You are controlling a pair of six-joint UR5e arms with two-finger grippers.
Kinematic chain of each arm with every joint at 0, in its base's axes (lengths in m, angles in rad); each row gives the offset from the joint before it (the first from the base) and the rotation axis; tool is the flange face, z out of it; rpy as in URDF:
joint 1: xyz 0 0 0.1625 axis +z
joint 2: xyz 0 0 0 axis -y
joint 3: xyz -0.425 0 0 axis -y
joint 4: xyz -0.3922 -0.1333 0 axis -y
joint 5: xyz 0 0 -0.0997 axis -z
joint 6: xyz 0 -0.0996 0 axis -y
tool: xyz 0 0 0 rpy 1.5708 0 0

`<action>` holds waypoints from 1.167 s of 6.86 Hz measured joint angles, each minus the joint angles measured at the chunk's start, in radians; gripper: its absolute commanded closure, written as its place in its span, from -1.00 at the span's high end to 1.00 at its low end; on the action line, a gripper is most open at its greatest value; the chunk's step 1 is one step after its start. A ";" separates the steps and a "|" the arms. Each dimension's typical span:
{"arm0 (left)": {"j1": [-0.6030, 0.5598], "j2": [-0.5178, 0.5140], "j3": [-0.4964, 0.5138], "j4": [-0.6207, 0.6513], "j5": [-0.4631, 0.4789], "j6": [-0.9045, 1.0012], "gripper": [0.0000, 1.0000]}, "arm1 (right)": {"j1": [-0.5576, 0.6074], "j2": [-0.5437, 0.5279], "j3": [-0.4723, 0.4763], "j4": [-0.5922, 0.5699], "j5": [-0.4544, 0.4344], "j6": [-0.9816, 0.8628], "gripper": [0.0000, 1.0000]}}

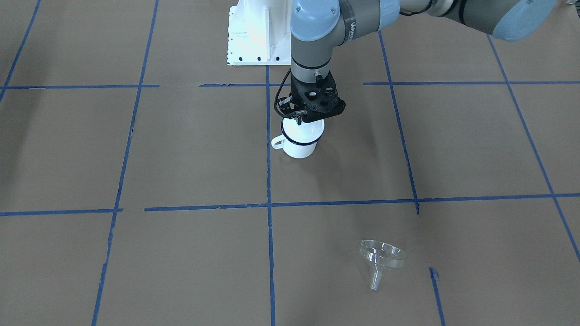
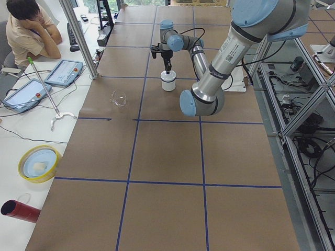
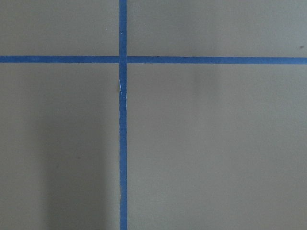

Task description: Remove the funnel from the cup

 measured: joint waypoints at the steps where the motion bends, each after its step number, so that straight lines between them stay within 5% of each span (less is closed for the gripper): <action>1: 0.002 0.000 0.004 -0.007 0.001 0.000 -1.00 | 0.000 0.000 0.000 0.000 0.000 0.000 1.00; 2: 0.004 0.000 0.006 -0.010 0.001 0.000 -0.89 | 0.000 0.000 0.000 0.000 0.000 0.000 1.00; 3: 0.004 0.000 0.007 -0.011 0.001 0.000 0.35 | 0.000 0.000 0.000 0.000 0.000 0.000 1.00; 4: 0.005 0.001 0.007 -0.012 0.002 0.000 0.99 | 0.000 0.000 0.000 0.000 0.000 0.000 1.00; 8: -0.003 0.032 -0.078 -0.019 0.004 0.044 1.00 | 0.000 0.000 0.000 0.000 0.000 0.000 1.00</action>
